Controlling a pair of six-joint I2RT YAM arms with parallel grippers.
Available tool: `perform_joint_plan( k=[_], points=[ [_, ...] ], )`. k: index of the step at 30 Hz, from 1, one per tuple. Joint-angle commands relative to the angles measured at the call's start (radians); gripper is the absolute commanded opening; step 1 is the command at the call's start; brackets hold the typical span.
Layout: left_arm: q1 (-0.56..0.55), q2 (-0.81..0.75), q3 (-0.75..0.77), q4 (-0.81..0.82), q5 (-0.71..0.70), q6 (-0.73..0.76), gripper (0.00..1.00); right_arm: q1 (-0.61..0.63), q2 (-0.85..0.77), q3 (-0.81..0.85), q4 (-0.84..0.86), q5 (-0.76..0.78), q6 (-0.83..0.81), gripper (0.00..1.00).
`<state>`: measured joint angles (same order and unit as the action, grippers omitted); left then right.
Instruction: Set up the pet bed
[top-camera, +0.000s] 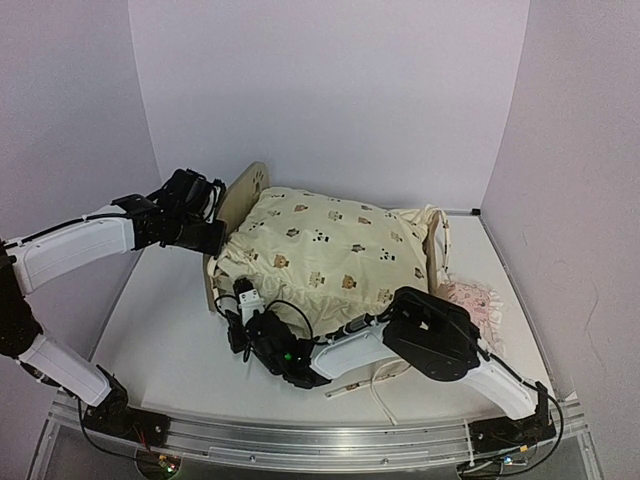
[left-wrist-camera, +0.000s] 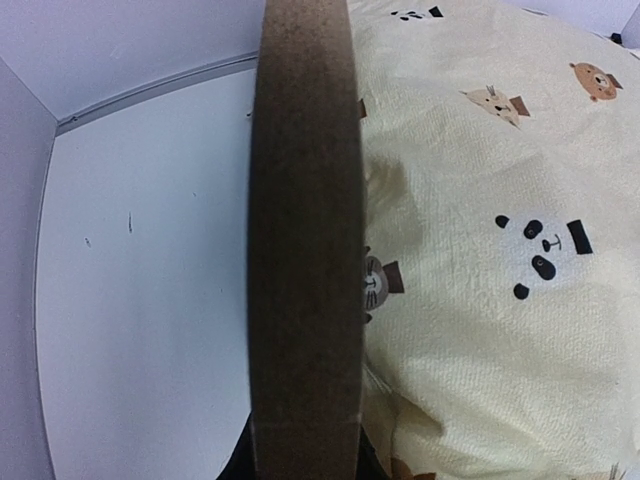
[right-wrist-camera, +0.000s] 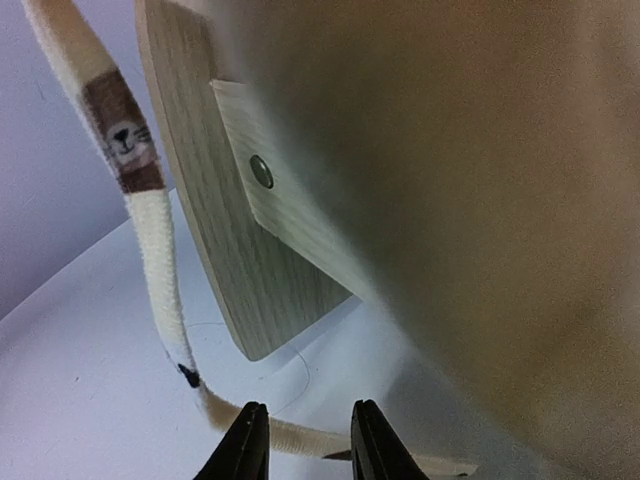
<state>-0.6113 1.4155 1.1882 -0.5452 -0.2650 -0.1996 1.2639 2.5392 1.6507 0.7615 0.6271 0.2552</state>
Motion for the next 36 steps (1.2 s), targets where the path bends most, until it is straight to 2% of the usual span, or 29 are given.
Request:
perform_joint_plan(
  k=[1, 6, 12, 17, 36],
  points=[
    [0.012, -0.025, 0.11, 0.104, 0.062, -0.134, 0.0, 0.008, 0.087, 0.129, 0.109, 0.191, -0.1, 0.31],
    [0.012, -0.021, 0.129, 0.095, 0.064, -0.138, 0.0, 0.008, 0.178, 0.23, 0.141, 0.201, -0.2, 0.36],
    [0.012, -0.003, 0.184, 0.072, 0.068, -0.145, 0.0, 0.007, 0.225, 0.234, 0.214, 0.268, -0.238, 0.37],
    [0.01, 0.003, 0.23, 0.047, 0.079, -0.152, 0.0, -0.006, 0.282, 0.306, 0.258, 0.264, -0.326, 0.4],
    [-0.004, 0.013, 0.262, 0.018, 0.073, -0.153, 0.0, -0.087, 0.362, 0.413, 0.298, 0.1, -0.379, 0.45]
  ],
)
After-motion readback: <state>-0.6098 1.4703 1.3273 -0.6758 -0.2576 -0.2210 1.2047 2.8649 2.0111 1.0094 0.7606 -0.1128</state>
